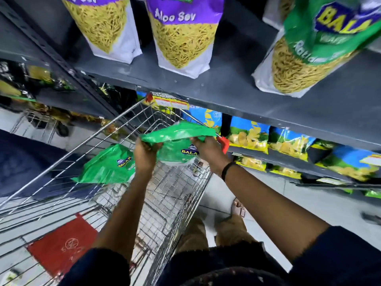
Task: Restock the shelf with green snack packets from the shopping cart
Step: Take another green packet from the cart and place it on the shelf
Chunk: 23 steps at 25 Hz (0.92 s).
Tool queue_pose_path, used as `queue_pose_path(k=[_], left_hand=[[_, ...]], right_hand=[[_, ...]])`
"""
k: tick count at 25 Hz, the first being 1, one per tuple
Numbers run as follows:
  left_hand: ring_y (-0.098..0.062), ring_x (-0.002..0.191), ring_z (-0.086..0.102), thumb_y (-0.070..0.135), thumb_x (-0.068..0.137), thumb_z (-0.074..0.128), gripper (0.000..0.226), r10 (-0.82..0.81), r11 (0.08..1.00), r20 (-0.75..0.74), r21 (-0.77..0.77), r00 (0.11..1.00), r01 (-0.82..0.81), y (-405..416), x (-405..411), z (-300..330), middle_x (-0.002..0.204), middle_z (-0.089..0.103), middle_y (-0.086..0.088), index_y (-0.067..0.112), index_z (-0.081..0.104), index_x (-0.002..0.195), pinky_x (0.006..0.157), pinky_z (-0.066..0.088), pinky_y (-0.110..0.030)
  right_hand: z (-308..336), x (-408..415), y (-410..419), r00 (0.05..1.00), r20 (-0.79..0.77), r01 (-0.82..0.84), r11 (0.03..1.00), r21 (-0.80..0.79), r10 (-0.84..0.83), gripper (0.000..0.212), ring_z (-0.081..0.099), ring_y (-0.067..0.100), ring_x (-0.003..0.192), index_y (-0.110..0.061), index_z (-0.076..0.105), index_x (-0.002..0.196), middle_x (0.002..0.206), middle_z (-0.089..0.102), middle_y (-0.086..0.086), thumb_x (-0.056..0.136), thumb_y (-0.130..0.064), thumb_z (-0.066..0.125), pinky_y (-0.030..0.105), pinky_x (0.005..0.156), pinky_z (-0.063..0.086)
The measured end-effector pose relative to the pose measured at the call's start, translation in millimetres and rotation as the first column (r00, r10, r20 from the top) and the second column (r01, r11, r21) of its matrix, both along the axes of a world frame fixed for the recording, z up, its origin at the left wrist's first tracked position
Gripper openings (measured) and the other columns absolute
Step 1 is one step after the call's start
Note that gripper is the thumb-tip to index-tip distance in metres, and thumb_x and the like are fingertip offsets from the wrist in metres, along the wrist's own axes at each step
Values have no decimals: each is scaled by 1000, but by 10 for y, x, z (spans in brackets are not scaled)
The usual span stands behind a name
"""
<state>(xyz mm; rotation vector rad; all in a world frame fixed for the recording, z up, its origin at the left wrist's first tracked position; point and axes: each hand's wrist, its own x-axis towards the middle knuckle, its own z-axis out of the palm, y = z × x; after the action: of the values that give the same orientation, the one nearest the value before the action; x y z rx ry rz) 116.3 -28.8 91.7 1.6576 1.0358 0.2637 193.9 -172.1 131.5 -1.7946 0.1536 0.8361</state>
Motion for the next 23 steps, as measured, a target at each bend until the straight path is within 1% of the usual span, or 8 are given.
queue_pose_path(k=[4,8,11,15,17,19,21,23], left_hand=[[11,58,54,5,73,70,29,-103,983,272,176,957,55,-170,-9,1025,69,64,16,23,50,85,61,48,-17],[17,60,56,3,73,69,33,-278,936,367,310,888,165,-747,169,1941,65,65,38,28,49,75,59,46,-2],[13,72,62,13,68,66,25,-410,907,463,298,786,298,-1450,391,2322,75,69,35,27,52,83,67,49,-5],[3,78,62,9,71,65,32,-498,866,574,283,650,413,-2592,1041,2398,84,68,14,22,48,95,72,51,-13],[3,62,53,10,72,69,31,-512,858,596,320,619,402,-3097,1442,2404,69,58,11,21,46,89,61,44,-14],[7,46,41,9,72,70,30,-508,861,586,353,631,366,-3448,1830,2447,55,45,13,18,47,88,48,33,-10],[9,53,49,9,72,70,31,-512,858,586,326,628,396,-3652,2220,2409,65,52,11,18,48,92,57,44,-16],[-3,56,50,23,69,71,29,-520,854,527,320,672,411,-3762,2526,2316,65,53,4,25,45,83,61,45,-33]], right_hand=[[800,89,-365,980,195,-81,974,210,40,3,61,18,100,-30,60,85,102,64,1,84,-31,58,43,85,53],[1647,200,-1154,952,304,-59,967,249,-20,13,60,14,81,-24,59,78,90,62,2,84,-35,58,37,66,58],[2051,363,-1944,925,376,-31,974,226,-58,28,60,16,71,-11,63,87,87,65,15,83,-38,59,37,61,58],[2317,780,-3109,854,475,100,963,251,-213,33,68,27,92,-8,64,91,109,69,24,80,-39,61,53,80,57],[2404,1060,-3567,819,502,175,953,247,-280,35,64,21,81,-3,60,95,111,66,28,83,-36,60,38,58,61],[2484,1352,-3865,773,531,242,935,260,-347,22,61,7,65,-12,57,89,95,67,12,84,-34,58,18,40,49],[2476,1678,-4078,728,556,298,916,270,-401,18,52,-4,45,-20,48,78,79,54,1,85,-34,59,13,34,42],[2341,1951,-4176,736,544,317,915,249,-403,23,54,-3,48,-17,51,89,87,54,5,83,-38,60,15,35,45]])
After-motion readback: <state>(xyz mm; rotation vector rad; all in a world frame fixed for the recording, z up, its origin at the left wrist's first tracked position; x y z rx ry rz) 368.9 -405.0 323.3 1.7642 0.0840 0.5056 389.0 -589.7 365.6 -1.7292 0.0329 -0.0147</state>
